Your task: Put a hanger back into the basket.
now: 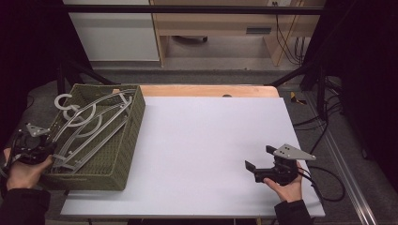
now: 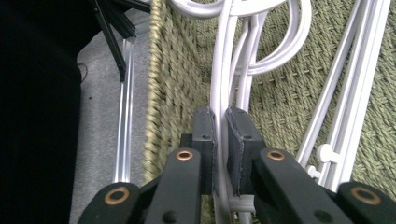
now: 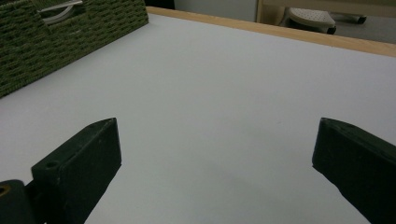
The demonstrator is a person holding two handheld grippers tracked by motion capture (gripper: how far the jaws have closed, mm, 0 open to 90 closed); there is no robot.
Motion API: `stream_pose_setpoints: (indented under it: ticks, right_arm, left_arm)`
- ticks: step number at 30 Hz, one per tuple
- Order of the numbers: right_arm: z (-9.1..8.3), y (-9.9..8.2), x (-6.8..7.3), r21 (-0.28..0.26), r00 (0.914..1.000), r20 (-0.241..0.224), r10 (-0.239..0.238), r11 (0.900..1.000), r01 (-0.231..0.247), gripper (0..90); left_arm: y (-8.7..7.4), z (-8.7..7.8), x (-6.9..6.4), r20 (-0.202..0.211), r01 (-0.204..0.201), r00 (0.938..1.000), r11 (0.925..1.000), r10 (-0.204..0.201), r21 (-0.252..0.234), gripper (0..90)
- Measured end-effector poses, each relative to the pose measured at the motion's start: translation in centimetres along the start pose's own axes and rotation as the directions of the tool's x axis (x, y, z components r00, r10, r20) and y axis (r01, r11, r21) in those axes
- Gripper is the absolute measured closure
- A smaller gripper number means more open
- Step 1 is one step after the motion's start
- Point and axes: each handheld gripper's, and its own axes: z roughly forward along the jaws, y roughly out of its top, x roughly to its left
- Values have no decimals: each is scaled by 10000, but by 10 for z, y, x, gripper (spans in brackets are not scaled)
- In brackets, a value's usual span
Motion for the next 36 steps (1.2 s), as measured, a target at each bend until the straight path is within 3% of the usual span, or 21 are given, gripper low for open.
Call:
stream_pose_setpoints:
  ticks: [8,12,15,17,18,21,28,32,34,36]
  right_arm:
    - [1,-1,1,82,10000,9,-27,10000,27,15]
    - [1,-1,1,65,10000,12,-61,10000,61,15]
    - [1,-1,0,42,10000,-12,-62,10000,62,15]
    - [0,0,0,33,10000,6,-38,10000,38,15]
    - [0,0,0,23,10000,4,-43,10000,43,15]
    - [1,0,0,45,10000,3,-41,10000,41,15]
    - [2,-1,1,71,10000,-39,-42,10000,42,15]
    - [1,0,0,11,10000,-28,-7,10000,8,15]
    - [0,0,0,-8,10000,-44,-41,10000,41,15]
    - [-1,0,0,-40,10000,-86,-11,10000,10,15]
  left_arm:
    - [-2,0,-7,-272,-103,9996,9999,105,60,822]
    - [0,4,-18,-934,-725,9928,9971,744,234,821]
    - [-1,1,-15,-391,-485,9980,9988,489,120,819]
    - [-2,1,-13,143,-267,9996,9992,263,300,815]
    - [-3,1,-13,162,-158,9997,9996,155,235,812]
    - [-6,5,-10,638,-97,9980,9955,37,948,752]
    - [-10,-8,-5,1244,397,9914,9991,-414,160,681]
    - [-4,-24,-13,1954,736,9791,9940,-566,-808,610]
    - [-1,-32,-21,2464,1051,9668,9841,-674,-1431,576]
    - [2,-39,-31,2787,1200,9584,9727,-613,-1986,535]
